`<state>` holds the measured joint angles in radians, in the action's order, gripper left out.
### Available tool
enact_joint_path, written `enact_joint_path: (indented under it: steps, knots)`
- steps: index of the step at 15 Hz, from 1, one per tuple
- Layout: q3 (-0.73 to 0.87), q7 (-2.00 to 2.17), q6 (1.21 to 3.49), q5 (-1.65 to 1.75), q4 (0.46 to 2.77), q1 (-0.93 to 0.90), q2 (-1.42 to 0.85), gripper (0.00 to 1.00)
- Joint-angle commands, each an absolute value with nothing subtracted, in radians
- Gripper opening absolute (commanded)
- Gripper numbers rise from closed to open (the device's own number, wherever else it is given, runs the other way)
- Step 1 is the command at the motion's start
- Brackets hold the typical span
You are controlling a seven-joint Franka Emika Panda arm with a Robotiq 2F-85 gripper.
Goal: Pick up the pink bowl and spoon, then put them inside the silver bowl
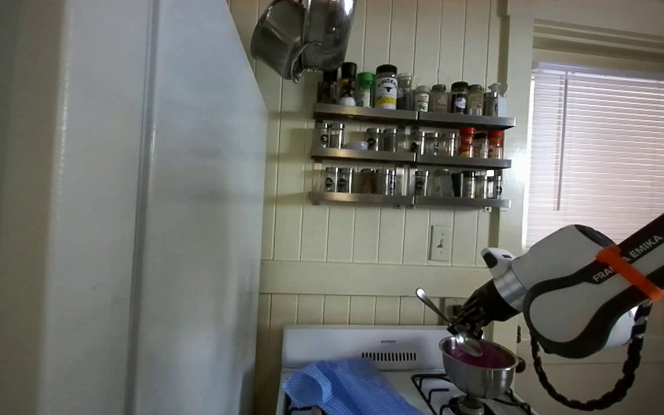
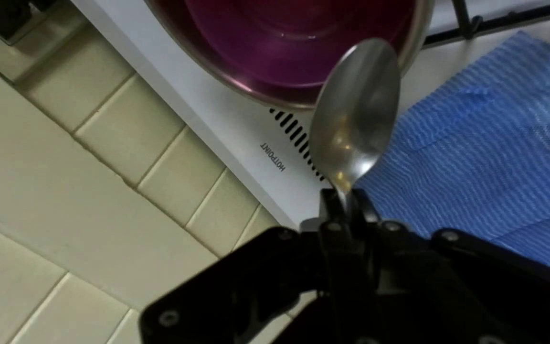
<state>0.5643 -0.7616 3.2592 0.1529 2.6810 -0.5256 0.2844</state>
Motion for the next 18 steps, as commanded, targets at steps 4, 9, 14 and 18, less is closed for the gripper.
enact_joint_path:
  steps: [4, 9, 14, 18]
  knots:
    - [0.744, -0.792, 3.283, 0.155, 2.713, -0.668, 0.306, 0.09]
    - [0.742, -0.792, 3.301, 0.156, 2.699, -0.649, 0.305, 0.02]
    - [0.869, -0.847, 3.270, 0.182, 2.689, -0.749, 0.337, 0.02]
    - [1.057, -0.923, 3.284, 0.203, 2.683, -0.913, 0.388, 0.02]
